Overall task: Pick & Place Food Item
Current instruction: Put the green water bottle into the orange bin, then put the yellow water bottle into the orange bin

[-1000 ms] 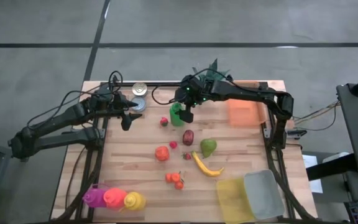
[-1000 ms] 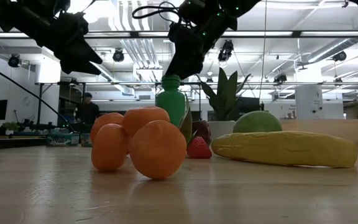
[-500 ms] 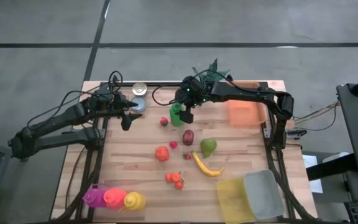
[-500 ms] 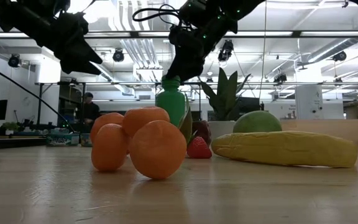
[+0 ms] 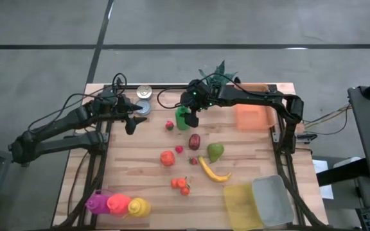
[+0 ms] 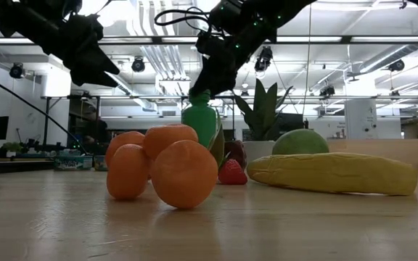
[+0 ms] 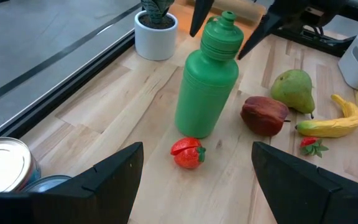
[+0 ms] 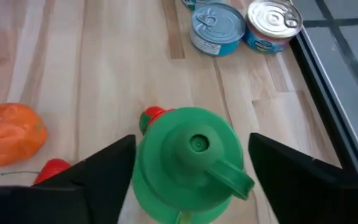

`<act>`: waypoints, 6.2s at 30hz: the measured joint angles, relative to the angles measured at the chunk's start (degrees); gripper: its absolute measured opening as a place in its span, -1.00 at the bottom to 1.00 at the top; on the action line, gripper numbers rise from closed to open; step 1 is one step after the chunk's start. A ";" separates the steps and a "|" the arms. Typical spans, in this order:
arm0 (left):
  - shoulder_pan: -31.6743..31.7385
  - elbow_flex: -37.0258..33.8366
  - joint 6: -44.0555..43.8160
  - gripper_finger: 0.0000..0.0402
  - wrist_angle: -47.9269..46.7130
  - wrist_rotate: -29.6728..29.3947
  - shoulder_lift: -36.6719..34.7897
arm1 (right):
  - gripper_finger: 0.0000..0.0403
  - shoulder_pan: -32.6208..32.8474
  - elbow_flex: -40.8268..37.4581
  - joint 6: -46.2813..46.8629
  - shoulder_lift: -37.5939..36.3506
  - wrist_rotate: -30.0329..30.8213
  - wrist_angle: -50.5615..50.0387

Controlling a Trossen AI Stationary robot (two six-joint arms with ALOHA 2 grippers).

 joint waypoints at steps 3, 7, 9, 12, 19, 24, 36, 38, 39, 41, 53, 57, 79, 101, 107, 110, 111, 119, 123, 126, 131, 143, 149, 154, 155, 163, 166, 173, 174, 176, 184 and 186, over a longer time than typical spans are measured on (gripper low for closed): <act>0.02 0.00 0.00 0.52 0.00 0.00 0.00 | 0.27 0.00 0.00 0.16 0.00 0.26 0.02; 0.00 0.00 0.00 0.52 0.02 0.00 0.00 | 0.10 0.00 0.00 0.22 0.00 0.27 0.13; 0.02 0.00 0.00 0.52 0.00 0.00 0.00 | 0.07 0.00 0.00 0.21 0.00 0.27 0.11; 0.02 0.00 0.00 0.52 0.00 0.00 0.00 | 0.08 0.00 0.00 0.21 0.00 0.30 0.09; 0.00 0.00 0.00 0.52 0.02 0.00 -0.01 | 0.15 0.00 0.00 -0.15 -0.02 0.38 -0.10; 0.02 0.00 0.00 0.52 0.00 0.00 -0.02 | 0.09 0.00 0.00 0.73 -0.31 0.38 -0.54; 0.02 0.02 0.00 0.52 0.02 0.00 -0.02 | 0.07 0.22 0.02 1.40 -6.84 2.02 -6.27; 0.01 0.02 0.00 0.52 0.02 0.00 -0.02 | 0.07 0.50 0.02 2.34 -8.88 3.48 -8.62; 0.02 0.02 -0.01 0.52 0.02 0.00 -0.02 | 0.07 0.67 0.02 2.80 -10.06 4.21 -9.92; 0.02 0.02 0.00 0.52 0.02 0.00 -0.02 | 0.07 1.06 0.02 3.86 -12.58 6.04 -13.36; 0.00 0.02 0.00 0.52 0.00 0.00 -0.02 | 0.07 1.66 -0.75 17.53 -28.88 17.94 -35.80; 0.01 0.02 -0.01 0.52 0.02 -0.01 -0.02 | 0.07 1.35 -2.32 20.09 -34.49 24.20 -37.25; 0.00 0.02 0.00 0.52 0.02 0.00 -0.02 | 0.07 -23.65 -13.00 26.73 -39.79 35.28 -30.00; 0.02 0.02 0.00 0.52 0.02 0.00 0.00 | 0.07 -33.70 -25.06 30.27 -38.73 38.14 -15.76; 0.01 0.02 0.00 0.52 0.02 0.00 0.00 | 0.07 -33.49 -27.24 36.60 -38.54 39.11 -15.63; 0.02 0.02 0.00 0.52 0.01 0.00 0.00 | 0.07 -32.86 -27.56 37.36 -37.31 41.19 -15.54; 0.02 0.02 -0.01 0.52 0.02 0.00 0.00 | 0.07 -32.81 -27.69 37.89 -36.85 41.65 -15.58; 0.01 0.02 0.00 0.52 0.02 0.00 0.00 | 0.07 -32.85 -29.62 41.16 -33.19 42.01 -14.52; 0.02 0.02 -0.02 0.52 0.02 0.00 0.00 | 0.07 -32.83 -30.10 42.91 -32.96 43.74 -13.71; 0.02 0.02 0.00 0.52 0.02 0.00 0.00 | 0.07 -32.85 -30.29 43.50 -33.09 43.98 -13.43; 0.02 0.02 0.00 0.52 0.02 0.00 0.00 | 0.07 -32.85 -30.29 43.51 -33.09 43.97 -13.25; 0.02 0.02 0.00 0.52 0.00 0.00 0.00 | 0.28 -32.85 -31.04 43.53 -33.09 43.97 -13.05; 0.02 0.02 0.00 0.52 0.01 0.00 0.00 | 0.28 -32.85 -31.04 43.37 -33.09 43.95 -13.09; 0.02 0.02 0.00 0.52 0.01 0.00 0.00 | 0.29 -32.85 -31.04 43.36 -33.10 43.94 -13.09; 0.02 0.02 0.00 0.52 0.02 0.00 0.00 | 0.29 -32.85 -31.04 43.36 -33.16 43.94 -13.08; 0.02 0.02 0.00 0.52 0.01 0.00 0.00 | 0.29 -32.01 -29.72 43.17 -37.63 43.71 -12.92; 0.02 0.02 0.00 0.52 0.02 0.00 0.00 | 0.29 -30.92 -28.83 41.87 -40.38 43.61 -12.87; 0.02 0.02 0.00 0.52 0.00 0.00 0.00 | 0.29 -25.53 -26.51 32.12 -48.19 40.14 -10.84; 0.02 0.02 -0.02 0.52 0.02 0.00 -0.02 | 0.29 -24.56 -26.45 30.85 -49.26 39.54 -10.16; 0.02 0.02 0.00 0.52 0.02 0.00 -0.02 | 0.29 -22.49 -26.45 28.72 -51.62 38.13 -8.94; 0.00 0.02 0.00 0.52 0.01 0.00 -0.02 | 0.29 -14.06 -29.60 20.49 -58.67 26.77 -6.53; 0.00 0.02 0.00 0.52 0.00 0.00 -0.02 | 0.29 -12.20 -31.18 19.46 -60.49 23.89 -5.54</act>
